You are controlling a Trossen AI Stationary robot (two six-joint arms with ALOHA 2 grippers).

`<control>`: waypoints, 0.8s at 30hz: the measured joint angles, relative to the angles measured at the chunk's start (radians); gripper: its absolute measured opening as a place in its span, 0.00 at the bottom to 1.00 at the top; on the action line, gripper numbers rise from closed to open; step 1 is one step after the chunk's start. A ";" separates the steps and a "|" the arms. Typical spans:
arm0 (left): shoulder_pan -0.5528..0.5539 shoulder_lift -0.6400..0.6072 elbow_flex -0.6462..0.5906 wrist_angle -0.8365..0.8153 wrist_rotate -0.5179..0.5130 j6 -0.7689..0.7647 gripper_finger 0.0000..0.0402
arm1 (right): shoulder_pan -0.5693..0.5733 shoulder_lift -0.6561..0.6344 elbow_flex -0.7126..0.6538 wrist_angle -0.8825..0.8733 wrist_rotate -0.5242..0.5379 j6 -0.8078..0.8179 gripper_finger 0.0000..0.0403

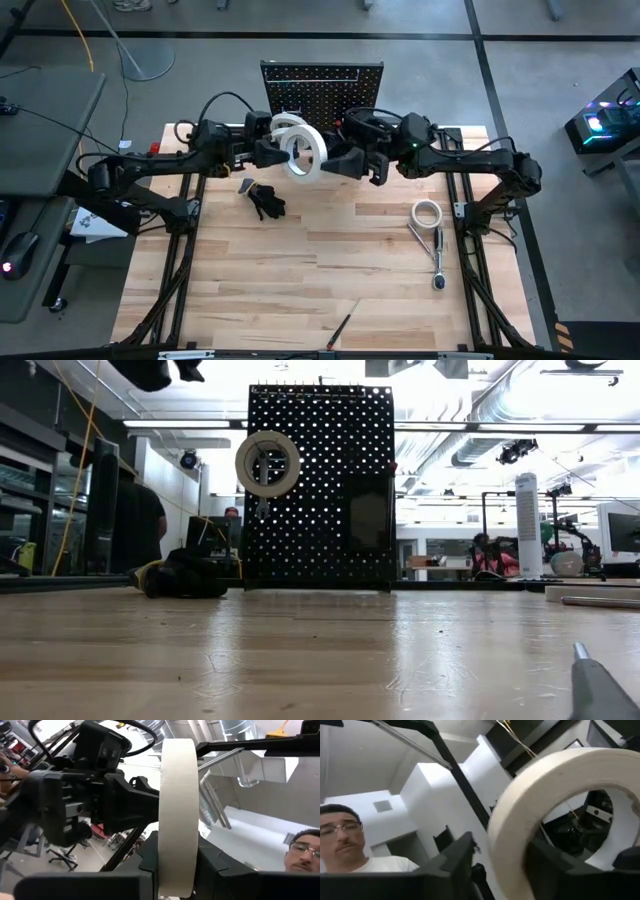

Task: Hang tools onto peg board
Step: Hang the white masking tape on the peg board

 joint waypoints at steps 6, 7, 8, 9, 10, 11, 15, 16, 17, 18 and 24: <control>0.094 -0.031 0.000 -0.054 0.099 -0.020 0.15 | -0.021 -0.057 -0.002 -0.142 -0.007 -0.038 0.53; 0.109 -0.042 0.000 -0.087 0.117 -0.012 0.15 | -0.026 -0.071 -0.003 -0.185 -0.004 -0.054 0.53; 0.122 -0.055 0.000 -0.127 0.133 0.005 0.15 | -0.031 -0.085 -0.003 -0.223 -0.002 -0.076 0.53; 0.133 -0.070 0.001 -0.184 0.151 0.033 0.15 | -0.035 -0.094 -0.004 -0.263 -0.001 -0.100 0.53; 0.145 -0.087 0.002 -0.245 0.169 0.071 0.15 | -0.038 -0.102 -0.004 -0.300 0.002 -0.124 0.53; 0.157 -0.108 0.003 -0.325 0.188 0.119 0.15 | -0.041 -0.109 -0.005 -0.340 0.007 -0.148 0.53; 0.186 -0.198 0.006 -0.729 0.218 0.403 0.15 | -0.055 -0.122 -0.005 -0.499 0.036 -0.217 0.54; 0.190 -0.218 0.006 -0.841 0.216 0.487 0.15 | -0.056 -0.122 -0.005 -0.537 0.047 -0.233 0.54; 0.193 -0.239 0.006 -0.958 0.222 0.571 0.15 | -0.056 -0.123 -0.005 -0.565 0.057 -0.253 0.54; 0.195 -0.263 0.003 -1.087 0.202 0.655 0.15 | -0.056 -0.141 -0.005 -0.584 0.071 -0.268 0.54; 0.211 -0.331 -0.006 -1.699 -0.294 1.186 0.15 | -0.060 -0.316 0.019 -0.577 0.136 -0.341 0.54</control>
